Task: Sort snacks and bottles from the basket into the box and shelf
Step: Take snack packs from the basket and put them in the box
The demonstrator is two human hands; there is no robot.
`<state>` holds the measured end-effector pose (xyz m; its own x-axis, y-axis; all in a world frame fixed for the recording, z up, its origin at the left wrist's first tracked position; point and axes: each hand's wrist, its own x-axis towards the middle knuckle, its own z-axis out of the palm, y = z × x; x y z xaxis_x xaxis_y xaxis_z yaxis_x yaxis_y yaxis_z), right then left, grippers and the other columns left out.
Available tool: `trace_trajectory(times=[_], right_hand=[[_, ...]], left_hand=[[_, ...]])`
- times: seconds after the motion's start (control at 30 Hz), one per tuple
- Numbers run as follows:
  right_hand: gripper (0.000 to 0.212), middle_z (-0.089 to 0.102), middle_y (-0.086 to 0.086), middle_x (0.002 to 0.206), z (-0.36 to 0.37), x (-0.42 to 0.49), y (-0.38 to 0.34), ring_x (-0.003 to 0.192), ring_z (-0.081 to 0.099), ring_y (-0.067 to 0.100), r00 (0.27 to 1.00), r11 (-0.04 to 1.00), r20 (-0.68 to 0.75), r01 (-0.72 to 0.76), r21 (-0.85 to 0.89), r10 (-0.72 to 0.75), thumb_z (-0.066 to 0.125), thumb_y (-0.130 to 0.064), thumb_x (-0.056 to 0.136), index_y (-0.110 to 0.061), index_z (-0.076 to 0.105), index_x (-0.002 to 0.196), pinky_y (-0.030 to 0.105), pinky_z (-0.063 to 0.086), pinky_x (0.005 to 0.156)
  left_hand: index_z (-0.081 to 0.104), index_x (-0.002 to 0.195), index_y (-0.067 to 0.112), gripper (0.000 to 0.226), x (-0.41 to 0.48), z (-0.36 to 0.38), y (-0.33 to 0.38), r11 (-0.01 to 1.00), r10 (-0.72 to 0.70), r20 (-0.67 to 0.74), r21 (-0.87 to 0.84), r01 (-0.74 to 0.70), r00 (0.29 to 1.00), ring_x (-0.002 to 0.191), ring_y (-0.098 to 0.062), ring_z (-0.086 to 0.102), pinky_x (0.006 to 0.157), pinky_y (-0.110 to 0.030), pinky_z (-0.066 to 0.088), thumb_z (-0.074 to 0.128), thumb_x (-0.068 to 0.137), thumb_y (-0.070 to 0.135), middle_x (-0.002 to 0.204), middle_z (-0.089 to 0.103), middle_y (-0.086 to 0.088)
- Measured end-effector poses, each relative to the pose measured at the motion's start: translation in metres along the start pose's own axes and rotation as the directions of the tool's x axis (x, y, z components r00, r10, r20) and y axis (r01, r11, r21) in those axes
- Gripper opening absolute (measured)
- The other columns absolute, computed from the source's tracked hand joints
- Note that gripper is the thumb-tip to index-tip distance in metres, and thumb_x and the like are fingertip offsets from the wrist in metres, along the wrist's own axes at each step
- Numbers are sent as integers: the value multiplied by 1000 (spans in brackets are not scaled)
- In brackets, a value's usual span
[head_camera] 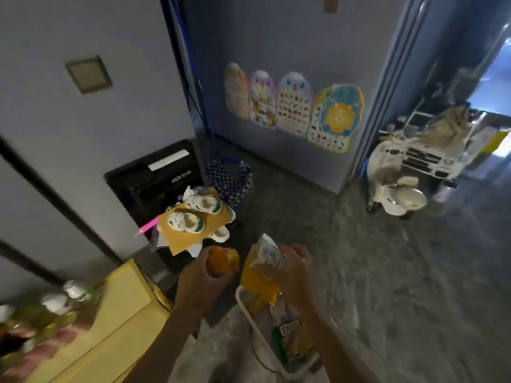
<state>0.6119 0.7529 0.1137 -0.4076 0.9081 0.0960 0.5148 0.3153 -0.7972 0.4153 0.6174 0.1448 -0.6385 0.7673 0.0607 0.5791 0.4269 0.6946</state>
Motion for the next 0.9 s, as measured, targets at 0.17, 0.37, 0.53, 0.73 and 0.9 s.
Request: trace_trajectory(times=[0.17, 0.37, 0.53, 0.73, 0.9], right_hand=[[71, 67, -11, 109, 38, 0, -68, 112, 57, 17, 952, 952, 62, 303, -37, -300, 76, -84, 71, -28, 75, 115, 47, 56, 90], [74, 64, -21, 126, 105, -24, -164, 124, 59, 7, 864, 897, 244, 416, 146, -441, 82, -82, 71, -36, 70, 128, 41, 54, 103], [82, 63, -17, 124, 200, -58, -235, 116, 58, 4, 796, 877, 371, 455, 157, -479, 80, -88, 66, -35, 69, 129, 33, 56, 99], [84, 55, -16, 127, 305, -120, -328, 118, 58, 5, 712, 851, 467, 458, 257, -524, 84, -82, 65, -34, 69, 132, 32, 58, 98], [87, 50, -15, 134, 387, -167, -380, 122, 53, 7, 664, 852, 541, 458, 252, -517, 84, -79, 67, -34, 66, 139, 31, 59, 94]], left_hand=[[59, 129, 38, 64, -36, -89, -22, 990, -137, -163, 1, 139, 977, 84, -12, 67, 75, -38, 59, 85, 75, 61, 95, 68, 14], [65, 124, 30, 57, -88, -185, -84, 972, -220, -329, 4, 234, 919, 83, -12, 67, 73, -30, 55, 90, 75, 48, 94, 68, 12], [64, 112, 33, 57, -136, -270, -165, 944, -313, -442, -47, 326, 841, 82, -15, 70, 71, -34, 55, 80, 66, 61, 89, 71, 11], [60, 117, 35, 48, -188, -366, -268, 925, -355, -521, -73, 374, 776, 82, -5, 63, 74, -33, 52, 85, 80, 53, 91, 66, 17], [54, 123, 35, 58, -217, -425, -347, 898, -386, -536, -32, 439, 751, 85, -7, 63, 71, -25, 51, 84, 80, 60, 101, 66, 13]])
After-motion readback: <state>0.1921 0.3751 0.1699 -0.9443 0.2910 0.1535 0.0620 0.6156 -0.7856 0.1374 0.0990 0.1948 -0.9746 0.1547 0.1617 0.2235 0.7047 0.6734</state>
